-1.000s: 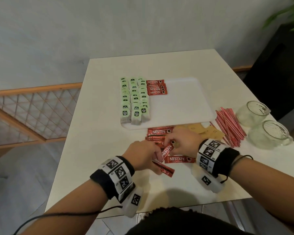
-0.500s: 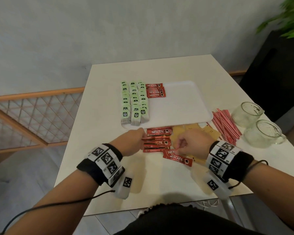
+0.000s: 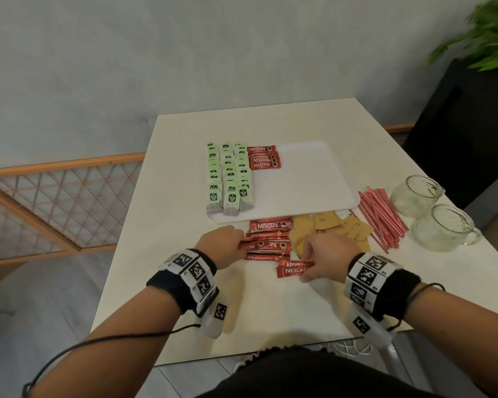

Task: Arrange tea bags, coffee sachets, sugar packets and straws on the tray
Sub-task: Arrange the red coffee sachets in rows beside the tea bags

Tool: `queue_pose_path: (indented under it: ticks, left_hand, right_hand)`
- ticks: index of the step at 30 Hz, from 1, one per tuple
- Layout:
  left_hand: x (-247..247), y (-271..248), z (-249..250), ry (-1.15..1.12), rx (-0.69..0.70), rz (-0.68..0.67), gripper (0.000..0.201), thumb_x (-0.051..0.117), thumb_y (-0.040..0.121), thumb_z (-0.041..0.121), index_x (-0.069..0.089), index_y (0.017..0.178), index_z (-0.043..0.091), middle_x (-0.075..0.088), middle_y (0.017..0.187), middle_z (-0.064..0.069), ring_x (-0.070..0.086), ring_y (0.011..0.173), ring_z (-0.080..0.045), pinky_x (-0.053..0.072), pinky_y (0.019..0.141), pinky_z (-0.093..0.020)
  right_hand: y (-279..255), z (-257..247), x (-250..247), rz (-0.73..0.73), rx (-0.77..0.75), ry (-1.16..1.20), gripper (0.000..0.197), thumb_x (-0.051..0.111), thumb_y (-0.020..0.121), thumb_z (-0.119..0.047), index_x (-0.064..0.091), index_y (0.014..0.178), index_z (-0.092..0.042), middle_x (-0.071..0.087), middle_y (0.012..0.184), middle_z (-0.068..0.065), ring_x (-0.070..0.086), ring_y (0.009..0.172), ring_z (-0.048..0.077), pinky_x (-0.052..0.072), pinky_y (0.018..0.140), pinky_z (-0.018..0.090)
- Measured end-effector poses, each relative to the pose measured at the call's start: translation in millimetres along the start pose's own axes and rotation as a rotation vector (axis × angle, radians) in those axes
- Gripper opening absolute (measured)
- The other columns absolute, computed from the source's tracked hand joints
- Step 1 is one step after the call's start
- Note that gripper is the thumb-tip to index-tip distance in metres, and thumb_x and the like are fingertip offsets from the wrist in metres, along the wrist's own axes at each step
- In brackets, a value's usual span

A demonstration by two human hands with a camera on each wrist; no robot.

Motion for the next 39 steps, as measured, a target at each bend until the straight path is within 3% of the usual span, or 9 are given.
queue_pose_path:
  ticks: [5, 13, 18, 20, 22, 26, 28, 33, 39]
  left_hand:
    - [1, -3, 6, -0.105, -0.004, -0.020, 0.020, 0.037, 0.103, 0.030, 0.043, 0.099, 0.011, 0.063, 0.108, -0.012, 0.056, 0.086, -0.024, 0.046, 0.078, -0.034]
    - [-19, -2, 31, -0.507, 0.061, 0.001, 0.019, 0.039, 0.103, 0.024, 0.048, 0.093, 0.012, 0.059, 0.085, -0.003, 0.055, 0.075, -0.018, 0.043, 0.067, -0.028]
    - [-27, 6, 35, -0.846, 0.106, 0.127, 0.027, 0.060, 0.093, 0.045, 0.063, 0.106, 0.021, 0.072, 0.090, 0.004, 0.069, 0.082, -0.011, 0.054, 0.078, -0.028]
    - [-35, 9, 41, -0.985, 0.127, 0.208, 0.031, 0.065, 0.088, 0.051, 0.059, 0.111, 0.030, 0.065, 0.080, 0.012, 0.065, 0.074, -0.006, 0.052, 0.075, -0.026]
    - [-45, 13, 49, -1.062, 0.137, 0.287, 0.025, 0.062, 0.089, 0.053, 0.058, 0.101, 0.032, 0.049, 0.068, 0.014, 0.050, 0.062, -0.006, 0.048, 0.069, -0.029]
    - [-60, 22, 56, -1.353, 0.120, 0.314, 0.018, 0.059, 0.095, 0.042, 0.058, 0.083, 0.029, 0.042, 0.051, 0.017, 0.038, 0.049, -0.004, 0.039, 0.063, -0.030]
    - [-64, 27, 55, -1.394, 0.112, 0.309, 0.018, 0.060, 0.095, 0.043, 0.059, 0.085, 0.028, 0.044, 0.051, 0.019, 0.039, 0.051, -0.005, 0.039, 0.067, -0.032]
    - [-73, 42, 47, -1.419, 0.085, 0.346, 0.018, 0.058, 0.095, 0.042, 0.061, 0.103, 0.026, 0.056, 0.062, 0.024, 0.046, 0.063, -0.004, 0.044, 0.072, -0.030]
    - [-96, 53, 23, -1.412, -0.012, 0.394, 0.022, 0.055, 0.099, 0.035, 0.060, 0.098, 0.014, 0.061, 0.080, 0.004, 0.054, 0.066, -0.010, 0.048, 0.066, -0.026]
  right_hand:
    - [-1, 1, 0, -0.028, -0.019, 0.057, 0.032, 0.078, 0.072, -0.051, 0.067, 0.090, -0.027, 0.066, 0.085, -0.012, 0.059, 0.079, 0.006, 0.039, 0.058, 0.020]
    - [6, 8, 0, -0.051, -0.035, 0.209, 0.030, 0.082, 0.069, -0.048, 0.073, 0.076, -0.021, 0.071, 0.073, -0.006, 0.065, 0.070, 0.011, 0.044, 0.057, 0.022]
    - [14, 20, -54, 0.198, -0.051, 0.631, 0.024, 0.087, 0.065, -0.040, 0.072, 0.068, -0.022, 0.069, 0.062, -0.007, 0.061, 0.057, 0.003, 0.045, 0.059, 0.017]
    - [20, 19, -73, 0.249, -0.090, 0.767, 0.025, 0.087, 0.065, -0.041, 0.072, 0.069, -0.021, 0.071, 0.067, -0.001, 0.061, 0.059, 0.006, 0.049, 0.064, 0.023]
    - [24, 11, -84, 0.258, -0.136, 0.862, 0.027, 0.086, 0.067, -0.037, 0.072, 0.074, -0.014, 0.072, 0.071, 0.008, 0.061, 0.062, 0.010, 0.050, 0.066, 0.029]
    - [31, 1, -93, 0.241, -0.151, 1.051, 0.023, 0.082, 0.075, -0.024, 0.062, 0.071, -0.013, 0.057, 0.048, -0.005, 0.038, 0.039, 0.009, 0.031, 0.042, 0.021]
    - [36, 1, -98, 0.252, -0.162, 1.060, 0.024, 0.081, 0.076, -0.026, 0.060, 0.069, -0.016, 0.050, 0.044, -0.007, 0.030, 0.039, 0.012, 0.025, 0.041, 0.020]
    - [48, 1, -113, 0.298, -0.210, 0.981, 0.020, 0.077, 0.081, -0.030, 0.065, 0.073, -0.017, 0.063, 0.053, -0.004, 0.039, 0.040, 0.013, 0.035, 0.041, 0.018]
    - [65, 8, -126, 0.165, -0.134, 0.933, 0.020, 0.077, 0.081, -0.029, 0.074, 0.088, -0.011, 0.068, 0.065, 0.007, 0.038, 0.040, 0.007, 0.030, 0.039, 0.016]
Point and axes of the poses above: each hand's wrist, its own y-axis towards the middle knuckle, its own x-axis out of the palm, z = x × y, the point moved 7 cm from there along y, towards the middle knuckle
